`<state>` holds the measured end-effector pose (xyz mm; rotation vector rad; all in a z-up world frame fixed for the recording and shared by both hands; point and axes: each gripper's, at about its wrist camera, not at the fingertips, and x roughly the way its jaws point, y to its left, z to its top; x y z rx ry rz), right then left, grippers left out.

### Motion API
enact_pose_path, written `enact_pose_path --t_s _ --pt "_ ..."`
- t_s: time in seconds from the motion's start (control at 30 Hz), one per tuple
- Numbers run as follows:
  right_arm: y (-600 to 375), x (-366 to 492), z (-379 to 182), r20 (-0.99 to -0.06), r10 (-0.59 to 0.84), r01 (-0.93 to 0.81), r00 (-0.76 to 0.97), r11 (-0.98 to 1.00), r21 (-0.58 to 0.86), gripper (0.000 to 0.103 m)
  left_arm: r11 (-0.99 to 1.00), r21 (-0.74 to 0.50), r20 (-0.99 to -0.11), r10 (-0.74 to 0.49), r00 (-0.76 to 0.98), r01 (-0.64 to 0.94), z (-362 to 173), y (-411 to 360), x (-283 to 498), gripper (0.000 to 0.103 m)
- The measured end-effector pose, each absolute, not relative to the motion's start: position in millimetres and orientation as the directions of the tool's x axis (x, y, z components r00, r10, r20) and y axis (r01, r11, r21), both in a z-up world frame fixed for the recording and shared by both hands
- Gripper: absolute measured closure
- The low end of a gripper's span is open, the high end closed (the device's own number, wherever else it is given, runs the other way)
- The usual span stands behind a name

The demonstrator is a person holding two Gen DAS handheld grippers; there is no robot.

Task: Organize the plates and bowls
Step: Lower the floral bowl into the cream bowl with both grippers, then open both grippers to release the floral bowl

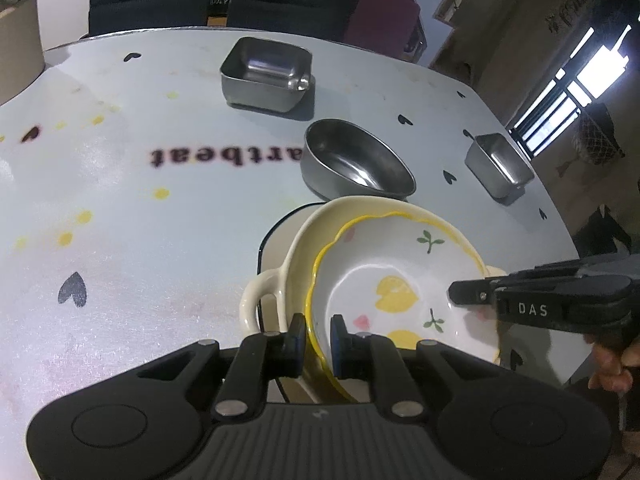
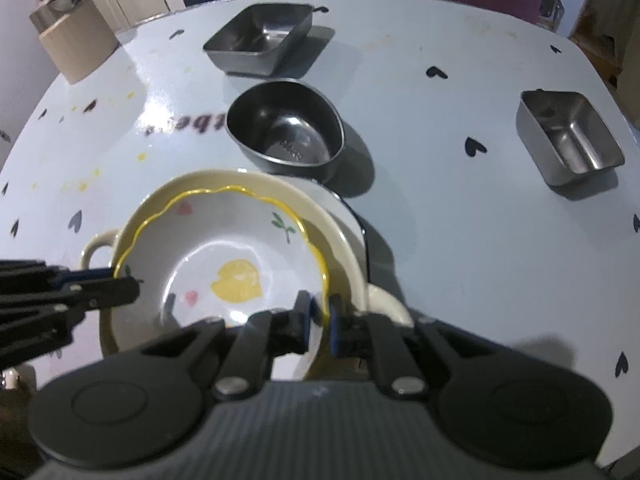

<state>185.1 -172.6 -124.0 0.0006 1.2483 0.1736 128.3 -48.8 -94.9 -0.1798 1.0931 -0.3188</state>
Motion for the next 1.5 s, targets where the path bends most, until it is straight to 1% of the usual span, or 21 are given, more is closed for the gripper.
enact_pose_path --t_s 0.3,0.87,1.17,1.23,1.27,1.37,1.5 --pt "-175 187 -127 -0.945 0.149 -0.139 0.29 0.984 0.113 0.091 0.944 -0.287 -0.844 -0.329 0.424 0.162 -92 -48 129 0.09" --pt "-173 187 -131 -0.946 0.147 -0.16 0.289 0.982 0.104 0.09 0.948 -0.261 -0.846 -0.316 0.429 0.183 -87 -50 127 0.09" --pt "-170 186 -127 -0.949 0.13 -0.167 0.289 0.982 0.084 0.09 0.939 -0.276 -0.812 -0.341 0.473 0.203 -68 -47 118 0.09" --pt "-170 184 -117 -0.937 0.115 -0.167 0.33 0.984 0.062 0.089 0.939 -0.277 -0.812 -0.342 0.472 0.205 -67 -46 117 0.09" --pt "-172 182 -111 -0.926 0.132 -0.167 0.353 0.983 0.076 0.088 0.939 -0.274 -0.814 -0.341 0.471 0.206 -67 -46 116 0.09" --pt "-179 178 -100 -0.907 0.193 -0.152 0.375 0.978 0.145 0.088 0.942 -0.268 -0.819 -0.334 0.467 0.204 -69 -46 116 0.09" --pt "-179 172 -96 -0.902 0.197 -0.164 0.385 0.976 0.143 0.088 0.941 -0.269 -0.814 -0.335 0.475 0.204 -66 -45 114 0.089"
